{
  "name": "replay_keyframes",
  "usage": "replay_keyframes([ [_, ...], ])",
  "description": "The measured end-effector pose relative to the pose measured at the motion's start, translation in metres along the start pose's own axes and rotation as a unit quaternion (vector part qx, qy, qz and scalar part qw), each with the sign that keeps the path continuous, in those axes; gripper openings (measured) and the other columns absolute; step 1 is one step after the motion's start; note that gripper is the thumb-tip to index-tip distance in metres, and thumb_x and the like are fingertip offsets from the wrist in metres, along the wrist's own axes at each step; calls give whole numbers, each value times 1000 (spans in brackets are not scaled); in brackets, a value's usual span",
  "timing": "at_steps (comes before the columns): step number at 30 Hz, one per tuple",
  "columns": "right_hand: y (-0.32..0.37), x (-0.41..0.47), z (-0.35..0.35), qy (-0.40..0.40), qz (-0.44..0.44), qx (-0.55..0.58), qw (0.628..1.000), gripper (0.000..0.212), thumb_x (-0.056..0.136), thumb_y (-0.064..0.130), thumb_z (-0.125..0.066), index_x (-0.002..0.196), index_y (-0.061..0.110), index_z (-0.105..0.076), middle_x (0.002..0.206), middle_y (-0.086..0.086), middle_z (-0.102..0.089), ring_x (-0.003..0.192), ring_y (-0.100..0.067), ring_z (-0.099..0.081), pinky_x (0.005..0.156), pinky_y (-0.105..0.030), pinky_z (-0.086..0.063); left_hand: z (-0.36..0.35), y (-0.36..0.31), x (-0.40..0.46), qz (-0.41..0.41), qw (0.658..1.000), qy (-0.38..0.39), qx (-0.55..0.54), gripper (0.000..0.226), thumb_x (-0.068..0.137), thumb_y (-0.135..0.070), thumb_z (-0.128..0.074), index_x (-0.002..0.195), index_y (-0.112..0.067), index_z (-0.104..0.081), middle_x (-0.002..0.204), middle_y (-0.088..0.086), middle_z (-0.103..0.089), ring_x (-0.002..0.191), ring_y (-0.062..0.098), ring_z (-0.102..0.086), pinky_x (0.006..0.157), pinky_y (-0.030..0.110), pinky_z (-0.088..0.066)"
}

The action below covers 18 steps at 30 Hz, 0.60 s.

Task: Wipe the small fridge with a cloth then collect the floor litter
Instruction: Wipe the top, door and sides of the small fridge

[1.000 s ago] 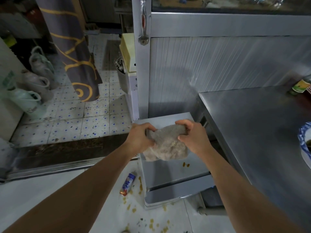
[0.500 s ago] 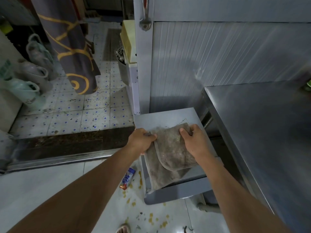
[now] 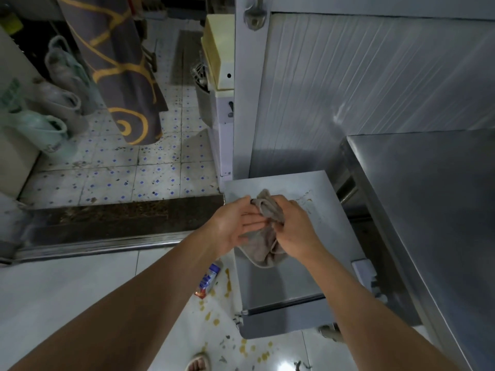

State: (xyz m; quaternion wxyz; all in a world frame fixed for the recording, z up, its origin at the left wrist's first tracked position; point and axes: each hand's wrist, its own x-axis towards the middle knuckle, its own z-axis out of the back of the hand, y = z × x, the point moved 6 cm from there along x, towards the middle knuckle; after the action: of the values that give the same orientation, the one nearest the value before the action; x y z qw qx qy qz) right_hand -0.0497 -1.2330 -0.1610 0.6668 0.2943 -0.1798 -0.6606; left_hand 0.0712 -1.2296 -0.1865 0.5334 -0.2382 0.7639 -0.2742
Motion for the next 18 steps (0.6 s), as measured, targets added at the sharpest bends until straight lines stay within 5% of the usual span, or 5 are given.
replay_keyframes([
  [3, 6, 23, 11, -92, 12, 1, 996, 31, 89, 2, -48, 116, 13, -58, 105, -11, -60, 97, -26, -57, 80, -28, -45, 31, -20, 8, -88, 982, -122, 118, 13, 91, -19, -53, 93, -13, -65, 97, 5, -71, 94, 20, -64, 73, 24, -50],
  [6, 10, 50, 2, -139, 32, -19, 990, 42, 88, 8, -55, 129, 16, -48, 113, -7, -62, 104, -26, -56, 74, -34, -46, 71, -29, 24, -128, 936, -240, 223, 18, 86, -6, -55, 102, -14, -59, 108, 9, -64, 96, 23, -62, 79, 29, -52],
  [8, 6, 63, -18, -126, 36, -96, 987, 51, 86, 10, -56, 135, 19, -41, 121, -7, -56, 110, -26, -49, 72, -32, -42, 83, -25, 36, -124, 930, -240, 250, 29, 84, -5, -57, 111, -13, -54, 108, 6, -62, 101, 26, -60, 89, 37, -51],
  [13, -24, 58, -106, 62, 89, -232, 967, 68, 94, 33, -46, 150, 25, -10, 158, -1, -7, 144, -25, -9, 116, -40, -16, 92, -9, 58, -112, 917, -229, 308, 44, 84, -11, -58, 125, -16, -44, 115, 6, -58, 105, 28, -58, 92, 42, -50],
  [18, -35, 83, -129, 60, 128, -257, 956, 59, 99, 26, -38, 149, 35, -8, 159, 9, 3, 146, -20, 8, 118, -44, -2, 96, -8, 79, -143, 898, -230, 348, 54, 83, 1, -55, 133, -6, -35, 124, 13, -56, 109, 31, -58, 93, 38, -48],
])
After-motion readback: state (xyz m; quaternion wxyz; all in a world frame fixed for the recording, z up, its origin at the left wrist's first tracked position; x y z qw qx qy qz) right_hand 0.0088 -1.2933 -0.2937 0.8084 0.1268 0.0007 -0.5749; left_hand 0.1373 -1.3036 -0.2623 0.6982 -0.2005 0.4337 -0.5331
